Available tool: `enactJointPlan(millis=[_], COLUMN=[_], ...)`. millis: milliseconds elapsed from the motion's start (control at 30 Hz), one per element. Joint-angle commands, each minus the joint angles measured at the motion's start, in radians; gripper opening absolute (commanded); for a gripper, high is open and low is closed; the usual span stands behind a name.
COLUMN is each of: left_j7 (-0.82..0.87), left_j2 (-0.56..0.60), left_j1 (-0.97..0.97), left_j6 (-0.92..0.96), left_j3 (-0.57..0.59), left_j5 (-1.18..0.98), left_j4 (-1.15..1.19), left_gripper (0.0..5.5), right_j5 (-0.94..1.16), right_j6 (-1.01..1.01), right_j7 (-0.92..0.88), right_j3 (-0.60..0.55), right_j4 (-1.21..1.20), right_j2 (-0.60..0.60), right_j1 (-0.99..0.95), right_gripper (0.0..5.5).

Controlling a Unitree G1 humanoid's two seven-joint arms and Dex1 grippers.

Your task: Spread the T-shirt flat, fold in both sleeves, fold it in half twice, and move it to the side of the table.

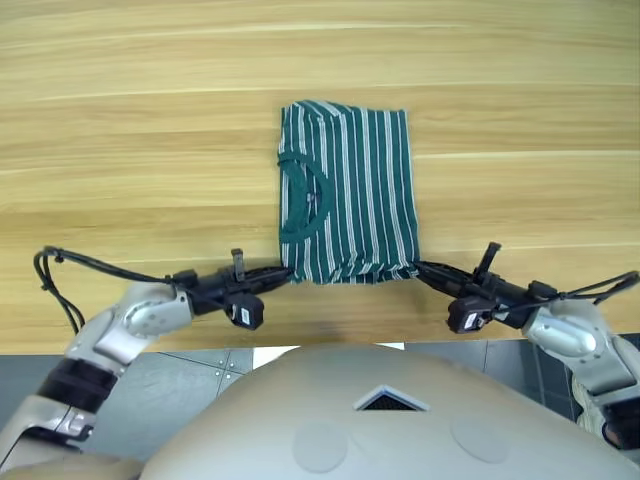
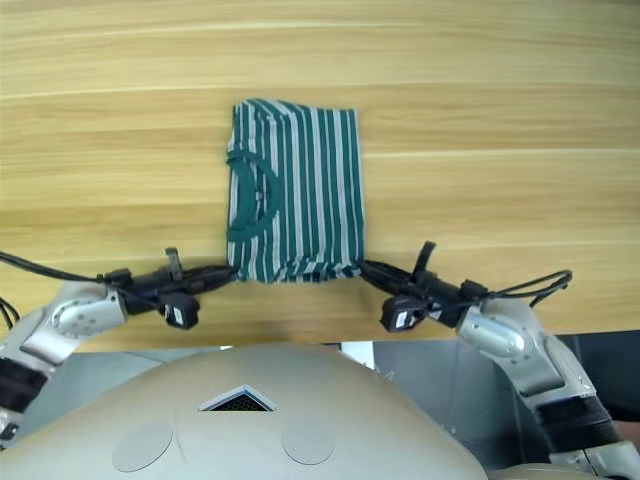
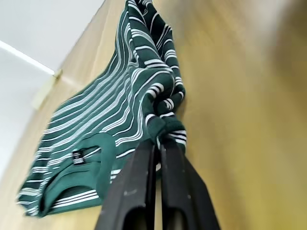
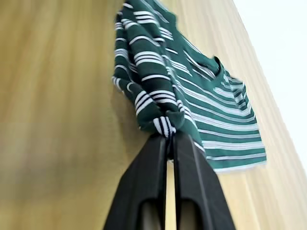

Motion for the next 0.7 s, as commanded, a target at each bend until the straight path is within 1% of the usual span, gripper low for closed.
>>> enactJointPlan(millis=[33, 133, 233, 400, 600, 700], left_j7=[-0.005, -0.001, 0.020, 0.060, 0.074, 0.084], left_j2=[0.017, -0.015, -0.065, -0.167, -0.233, -0.261], left_j1=[0.085, 0.077, 0.023, -0.075, -0.208, -0.281], left_j6=[0.045, 0.059, 0.084, 0.155, 0.265, 0.308], left_j3=[0.039, 0.062, 0.094, 0.148, 0.195, 0.196], left_j5=[-0.057, -0.129, -0.149, -0.197, -0.173, -0.140], left_j4=[-0.044, -0.084, -0.082, -0.090, -0.038, 0.018], left_gripper=[0.00, 0.00, 0.00, 0.00, 0.00, 0.00], right_j5=[0.059, 0.085, 0.099, 0.084, 0.049, 0.008], right_j6=[0.000, 0.003, 0.015, 0.072, 0.202, 0.257], right_j7=[0.024, 0.035, 0.037, 0.015, -0.008, -0.020], right_j3=[-0.051, -0.068, -0.068, -0.047, -0.032, -0.008], right_j4=[-0.032, -0.037, -0.046, -0.044, -0.006, 0.059], right_j2=[-0.028, -0.021, 0.002, 0.085, 0.206, 0.259], right_j1=[0.045, 0.030, -0.010, -0.132, -0.376, -0.492], right_gripper=[0.00, 0.00, 0.00, 0.00, 0.00, 0.00])
